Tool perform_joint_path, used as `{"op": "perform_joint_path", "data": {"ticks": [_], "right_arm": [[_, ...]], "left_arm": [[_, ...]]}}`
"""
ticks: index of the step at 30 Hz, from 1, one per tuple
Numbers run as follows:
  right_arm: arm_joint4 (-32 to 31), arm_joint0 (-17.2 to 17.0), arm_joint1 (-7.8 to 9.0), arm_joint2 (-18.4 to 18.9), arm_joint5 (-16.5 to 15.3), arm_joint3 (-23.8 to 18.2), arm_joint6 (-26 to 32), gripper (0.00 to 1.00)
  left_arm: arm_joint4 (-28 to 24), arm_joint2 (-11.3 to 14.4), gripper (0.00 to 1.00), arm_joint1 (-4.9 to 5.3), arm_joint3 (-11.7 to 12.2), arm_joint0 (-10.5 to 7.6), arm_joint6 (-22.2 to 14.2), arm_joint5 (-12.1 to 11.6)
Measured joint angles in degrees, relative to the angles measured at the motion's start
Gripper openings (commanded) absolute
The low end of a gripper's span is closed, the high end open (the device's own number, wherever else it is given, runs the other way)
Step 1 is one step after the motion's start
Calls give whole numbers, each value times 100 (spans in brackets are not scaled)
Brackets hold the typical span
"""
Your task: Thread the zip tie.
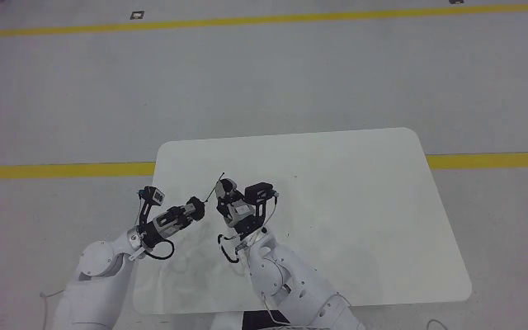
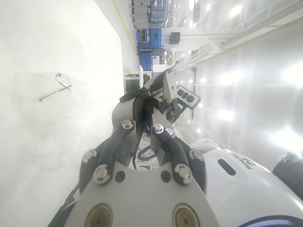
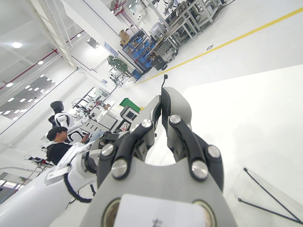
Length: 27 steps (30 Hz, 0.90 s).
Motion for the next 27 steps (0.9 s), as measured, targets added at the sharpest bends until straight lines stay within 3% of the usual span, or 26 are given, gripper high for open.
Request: {"op": "perform_joint_path", "data": {"ticks": [27], "right_arm": [[-55, -51, 7, 2, -8, -25, -22, 0]], "left_arm": [[0, 0, 0, 0, 0, 0, 0, 0]]}}
